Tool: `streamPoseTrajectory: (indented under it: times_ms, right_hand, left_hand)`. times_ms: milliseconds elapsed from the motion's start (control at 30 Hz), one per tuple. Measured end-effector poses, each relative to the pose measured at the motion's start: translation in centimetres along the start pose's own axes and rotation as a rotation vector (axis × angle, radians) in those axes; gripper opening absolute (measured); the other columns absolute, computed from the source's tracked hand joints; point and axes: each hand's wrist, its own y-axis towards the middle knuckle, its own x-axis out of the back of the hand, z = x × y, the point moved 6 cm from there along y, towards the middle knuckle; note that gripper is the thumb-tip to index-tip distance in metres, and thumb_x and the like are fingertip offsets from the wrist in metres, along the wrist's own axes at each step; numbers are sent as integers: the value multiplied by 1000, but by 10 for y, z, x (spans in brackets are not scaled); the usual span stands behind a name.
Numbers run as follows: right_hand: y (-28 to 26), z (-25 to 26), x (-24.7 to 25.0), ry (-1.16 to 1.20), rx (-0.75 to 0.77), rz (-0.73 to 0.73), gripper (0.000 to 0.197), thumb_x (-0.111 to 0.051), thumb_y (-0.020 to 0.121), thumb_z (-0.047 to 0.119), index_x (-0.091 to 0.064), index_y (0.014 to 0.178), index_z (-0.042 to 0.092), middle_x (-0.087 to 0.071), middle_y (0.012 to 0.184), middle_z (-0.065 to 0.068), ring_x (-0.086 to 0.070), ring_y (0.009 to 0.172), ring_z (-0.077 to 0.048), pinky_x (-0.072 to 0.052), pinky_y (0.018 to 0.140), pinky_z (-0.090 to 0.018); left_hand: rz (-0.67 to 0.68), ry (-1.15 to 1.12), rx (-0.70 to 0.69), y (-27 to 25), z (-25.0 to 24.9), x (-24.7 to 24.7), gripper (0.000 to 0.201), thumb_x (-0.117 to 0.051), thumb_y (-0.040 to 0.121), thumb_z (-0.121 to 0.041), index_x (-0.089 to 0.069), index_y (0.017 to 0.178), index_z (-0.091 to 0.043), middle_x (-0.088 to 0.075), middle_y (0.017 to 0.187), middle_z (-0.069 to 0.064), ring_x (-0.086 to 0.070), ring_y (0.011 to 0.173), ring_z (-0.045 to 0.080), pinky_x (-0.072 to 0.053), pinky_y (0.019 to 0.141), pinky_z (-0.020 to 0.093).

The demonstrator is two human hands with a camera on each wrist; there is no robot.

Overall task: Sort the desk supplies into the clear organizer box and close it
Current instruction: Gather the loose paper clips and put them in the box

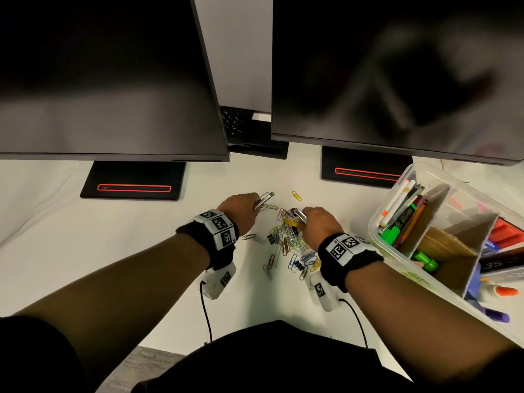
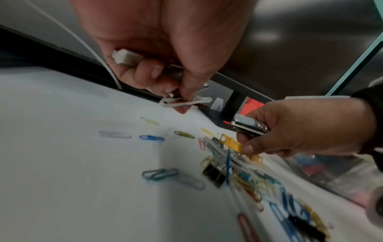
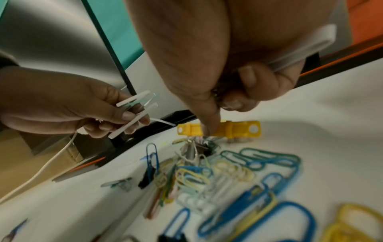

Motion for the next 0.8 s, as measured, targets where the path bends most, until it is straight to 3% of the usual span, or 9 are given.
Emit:
streamPoseTrajectory:
  times_ms: [100, 200, 300, 367, 467, 533, 633, 800]
  right_hand:
    - [-10, 2, 12, 114, -45, -34, 28, -46, 96, 19, -51, 118, 2, -57, 120, -20, -55, 110, -34, -43, 87, -33]
    - [-24, 9, 29, 339, -57, -61, 27, -45, 97, 19, -52, 114, -1, -59, 111, -20, -55, 104, -32, -41, 82, -32]
    - [-35, 14, 49, 654, -69, -79, 12, -47, 94, 14, -54, 86, 7, -55, 82, -15, -51, 70, -26, -37, 60, -28]
    - [-46, 5, 70, 838, -102, -92, 21, -48, 92, 9, -46, 71, 14, -56, 70, -15, -44, 49, -22, -33, 46, -24]
    - [-70, -19, 108, 1016, -158, -131, 21, -46, 93, 6, -48, 73, 14, -65, 72, -14, -38, 40, -16, -28, 36, -17]
    - [-82, -44, 130, 1069, -201, -190, 17, -47, 94, 9, -51, 77, 11, -66, 70, -10, -38, 40, -14, -28, 34, -16]
    - [-93, -92, 151, 1070, -296, -296, 22, -51, 91, 11, -54, 70, 9, -64, 65, -7, -41, 34, -9, -29, 32, -15]
    - [-107, -155, 165, 921, -444, -312, 22, -57, 87, 9, -61, 65, 5, -58, 58, -9, -42, 38, -17, -35, 38, -21]
  left_hand:
    - [-18, -15, -41, 1, -18, 9, 24, -41, 98, -25, -56, 104, -7, -66, 104, 11, -55, 87, 26, -37, 72, 28]
    - [-1, -66, -102, 1, -46, 18, 26, -42, 98, -25, -55, 102, -4, -67, 102, 15, -58, 93, 32, -41, 74, 32]
    - [-2, -181, -160, 0, -77, 31, 26, -41, 99, -23, -55, 101, -2, -67, 98, 15, -54, 83, 26, -44, 78, 35]
    - [0, -249, -201, 0, -104, 40, 23, -41, 99, -25, -53, 92, -7, -63, 89, 9, -50, 77, 19, -40, 68, 30]
    - [59, -443, -233, -1, -147, 47, 20, -43, 98, -27, -56, 96, -12, -58, 81, 0, -49, 71, 14, -37, 60, 22]
    - [141, -686, -171, 0, -172, 44, 21, -45, 98, -23, -59, 104, -9, -57, 77, -1, -53, 70, 13, -38, 57, 20]
    - [297, -941, -78, -2, -208, 31, 16, -47, 97, -17, -61, 93, -11, -56, 74, 2, -59, 63, 11, -44, 52, 17]
    - [470, -871, -82, -1, -266, -1, 23, -45, 96, -5, -58, 78, -11, -53, 67, 3, -55, 45, 6, -42, 41, 12]
